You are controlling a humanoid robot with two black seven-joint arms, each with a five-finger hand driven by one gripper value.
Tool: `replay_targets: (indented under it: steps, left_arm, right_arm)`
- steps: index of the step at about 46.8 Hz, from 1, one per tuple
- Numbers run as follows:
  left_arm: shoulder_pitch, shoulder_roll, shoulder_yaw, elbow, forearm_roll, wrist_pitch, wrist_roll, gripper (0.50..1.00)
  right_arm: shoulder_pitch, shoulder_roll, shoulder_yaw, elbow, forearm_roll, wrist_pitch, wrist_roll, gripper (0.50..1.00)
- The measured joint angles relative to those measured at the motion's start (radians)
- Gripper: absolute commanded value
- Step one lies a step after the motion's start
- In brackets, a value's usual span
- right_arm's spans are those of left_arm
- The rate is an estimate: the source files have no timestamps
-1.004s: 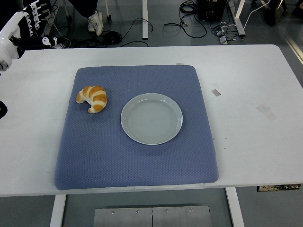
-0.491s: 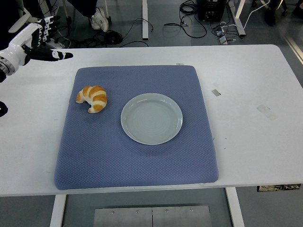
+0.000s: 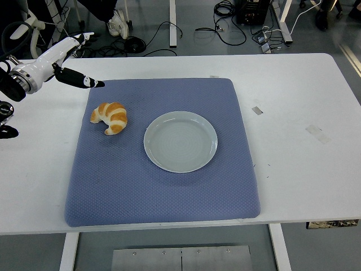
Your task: Place the bread on the plate
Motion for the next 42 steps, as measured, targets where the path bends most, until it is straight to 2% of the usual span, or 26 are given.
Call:
replay_targets:
  steps: [13, 26, 34, 42]
  left_arm:
    - [0.012, -0.002, 0.059, -0.047, 0.155, 0.000, 0.031, 0.961]
    - [0.012, 0.020, 0.074, -0.065, 0.313, -0.013, 0.031, 0.963]
    - [0.016, 0.020, 0.077, -0.065, 0.477, -0.019, 0.020, 0.963]
    - [0.022, 0.016, 0.087, -0.065, 0.527, -0.023, 0.003, 0.961]
  right_arm:
    - [0.000, 0.000, 0.000, 0.000, 0.000, 0.000, 0.000, 1.000]
    - [0.000, 0.000, 0.000, 0.000, 0.000, 0.000, 0.000, 1.000]
    - [0.000, 0.000, 0.000, 0.000, 0.000, 0.000, 0.000, 1.000]
    - [0.000, 0.000, 0.000, 0.000, 0.000, 0.000, 0.000, 1.000]
